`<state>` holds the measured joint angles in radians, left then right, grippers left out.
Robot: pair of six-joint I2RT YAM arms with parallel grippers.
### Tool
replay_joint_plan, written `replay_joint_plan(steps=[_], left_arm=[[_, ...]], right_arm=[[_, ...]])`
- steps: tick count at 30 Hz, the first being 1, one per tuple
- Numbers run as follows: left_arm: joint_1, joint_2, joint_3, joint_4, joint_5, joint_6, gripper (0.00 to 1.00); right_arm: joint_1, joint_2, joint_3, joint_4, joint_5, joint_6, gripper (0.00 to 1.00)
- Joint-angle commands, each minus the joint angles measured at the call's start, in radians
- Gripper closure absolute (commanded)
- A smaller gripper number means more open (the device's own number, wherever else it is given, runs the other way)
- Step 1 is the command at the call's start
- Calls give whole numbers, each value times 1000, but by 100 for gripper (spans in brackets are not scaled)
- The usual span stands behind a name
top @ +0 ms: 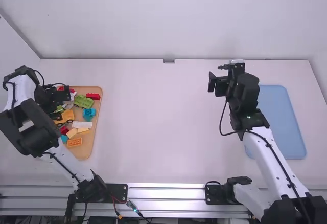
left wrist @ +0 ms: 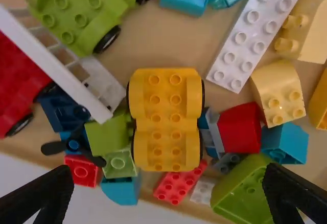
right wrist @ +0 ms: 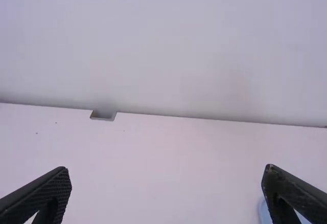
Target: Assemble lego blocks to make yellow taxi
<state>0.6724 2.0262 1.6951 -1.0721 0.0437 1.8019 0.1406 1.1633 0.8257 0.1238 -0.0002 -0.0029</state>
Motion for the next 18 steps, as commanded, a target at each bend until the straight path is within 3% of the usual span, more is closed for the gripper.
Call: replay_joint_plan(steps=[1,10,18], left_arm=[[-29,3,-20,-3,-11,27,4],[-71,3,-174,142,-116,-25,17],[-47,3,-214,192,-102,-56,28]], right_arm=[[4,8,43,3,1,6,1],[6,8,43,-18,1,6,1],[6,8,43,-11,1,6,1]])
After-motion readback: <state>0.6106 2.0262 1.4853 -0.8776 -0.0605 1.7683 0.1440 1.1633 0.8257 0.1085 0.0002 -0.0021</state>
